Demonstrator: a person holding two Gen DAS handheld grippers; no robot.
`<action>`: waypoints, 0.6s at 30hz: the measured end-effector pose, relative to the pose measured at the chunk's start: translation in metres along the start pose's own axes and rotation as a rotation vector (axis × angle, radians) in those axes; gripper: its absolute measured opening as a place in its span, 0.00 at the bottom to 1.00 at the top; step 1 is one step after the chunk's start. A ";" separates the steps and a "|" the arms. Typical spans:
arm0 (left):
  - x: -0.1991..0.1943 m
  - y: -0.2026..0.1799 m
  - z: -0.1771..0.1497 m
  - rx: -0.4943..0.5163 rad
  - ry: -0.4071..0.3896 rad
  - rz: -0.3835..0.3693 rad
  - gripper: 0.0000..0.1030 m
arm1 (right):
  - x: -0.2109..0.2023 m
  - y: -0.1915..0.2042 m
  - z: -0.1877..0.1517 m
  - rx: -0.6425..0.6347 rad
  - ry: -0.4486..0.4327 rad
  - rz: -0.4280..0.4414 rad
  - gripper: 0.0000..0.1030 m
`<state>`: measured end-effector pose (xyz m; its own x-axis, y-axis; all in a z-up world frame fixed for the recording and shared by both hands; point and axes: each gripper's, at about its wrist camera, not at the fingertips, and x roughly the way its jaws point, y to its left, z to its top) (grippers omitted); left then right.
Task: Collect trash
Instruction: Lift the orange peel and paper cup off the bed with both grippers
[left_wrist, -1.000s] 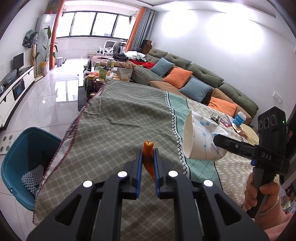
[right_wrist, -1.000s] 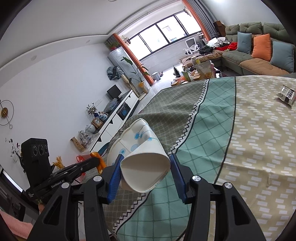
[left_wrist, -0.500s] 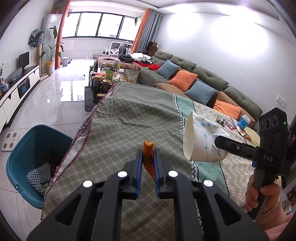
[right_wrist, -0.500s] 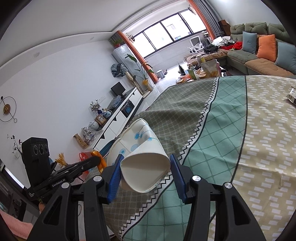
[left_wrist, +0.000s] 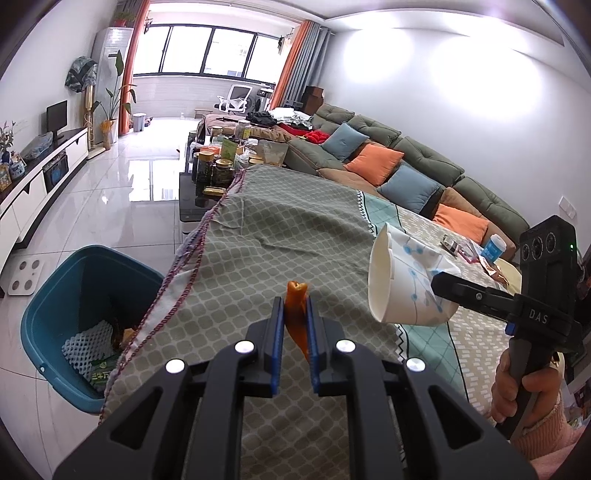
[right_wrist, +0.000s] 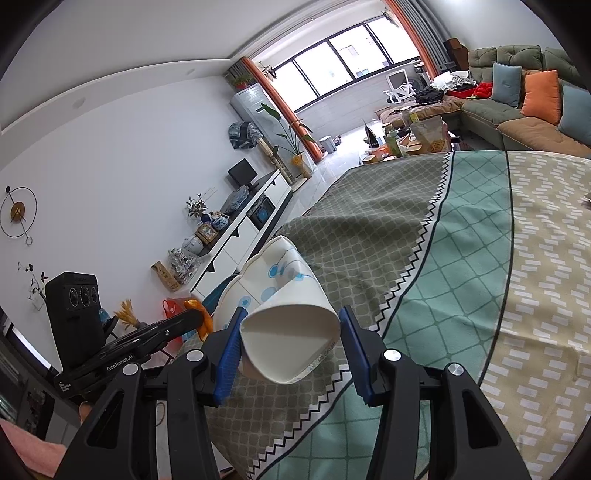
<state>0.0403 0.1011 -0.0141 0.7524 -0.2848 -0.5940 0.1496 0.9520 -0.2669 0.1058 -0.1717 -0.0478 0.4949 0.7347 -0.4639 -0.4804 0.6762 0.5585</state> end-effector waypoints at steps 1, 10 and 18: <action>0.000 0.000 0.000 -0.001 -0.001 0.003 0.12 | 0.001 0.001 0.000 -0.002 0.000 0.001 0.49; -0.004 0.007 0.002 -0.009 -0.009 0.017 0.12 | 0.010 0.008 -0.001 -0.013 0.011 0.016 0.49; -0.007 0.013 0.003 -0.018 -0.015 0.029 0.13 | 0.015 0.014 -0.001 -0.022 0.021 0.026 0.49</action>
<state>0.0388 0.1162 -0.0116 0.7660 -0.2556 -0.5899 0.1162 0.9575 -0.2640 0.1061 -0.1511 -0.0475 0.4669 0.7527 -0.4642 -0.5083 0.6580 0.5556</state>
